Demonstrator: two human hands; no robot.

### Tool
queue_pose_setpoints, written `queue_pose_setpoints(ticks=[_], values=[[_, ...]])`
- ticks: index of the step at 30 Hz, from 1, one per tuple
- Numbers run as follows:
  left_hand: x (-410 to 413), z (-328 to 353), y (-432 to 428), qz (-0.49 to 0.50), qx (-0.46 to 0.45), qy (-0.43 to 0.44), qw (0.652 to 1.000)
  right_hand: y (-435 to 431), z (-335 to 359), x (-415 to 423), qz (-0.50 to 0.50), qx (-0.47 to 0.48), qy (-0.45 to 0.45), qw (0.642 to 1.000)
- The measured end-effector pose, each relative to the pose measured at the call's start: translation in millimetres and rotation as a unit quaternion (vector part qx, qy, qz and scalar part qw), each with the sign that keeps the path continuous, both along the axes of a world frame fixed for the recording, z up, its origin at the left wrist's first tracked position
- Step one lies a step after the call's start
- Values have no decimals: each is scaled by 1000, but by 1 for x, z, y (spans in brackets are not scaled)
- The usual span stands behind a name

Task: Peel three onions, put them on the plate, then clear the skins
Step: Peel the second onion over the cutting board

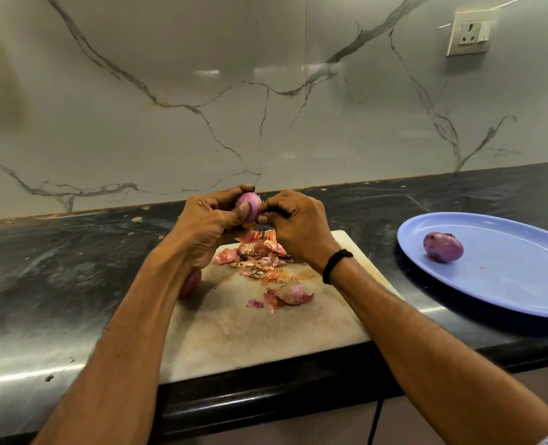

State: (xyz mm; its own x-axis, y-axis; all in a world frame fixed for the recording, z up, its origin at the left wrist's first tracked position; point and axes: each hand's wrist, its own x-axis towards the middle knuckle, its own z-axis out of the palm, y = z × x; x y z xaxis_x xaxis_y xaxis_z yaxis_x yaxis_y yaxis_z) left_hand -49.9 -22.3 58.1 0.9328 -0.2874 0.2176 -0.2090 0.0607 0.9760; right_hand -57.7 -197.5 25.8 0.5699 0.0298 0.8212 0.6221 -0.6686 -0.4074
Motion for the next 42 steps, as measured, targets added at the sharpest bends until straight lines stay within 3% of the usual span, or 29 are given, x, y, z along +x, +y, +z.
queue_pose_setpoints(ticks=[15,30,42], values=[[-4,2,-20,30,-157,84,984,13,4,-6,-33,85,-56,994],[-2,1,-17,33,-149,55,987,9,6,-5,-15,151,-28,988],[-8,0,-25,49,-124,22,991,7,5,-4,-60,126,2,990]])
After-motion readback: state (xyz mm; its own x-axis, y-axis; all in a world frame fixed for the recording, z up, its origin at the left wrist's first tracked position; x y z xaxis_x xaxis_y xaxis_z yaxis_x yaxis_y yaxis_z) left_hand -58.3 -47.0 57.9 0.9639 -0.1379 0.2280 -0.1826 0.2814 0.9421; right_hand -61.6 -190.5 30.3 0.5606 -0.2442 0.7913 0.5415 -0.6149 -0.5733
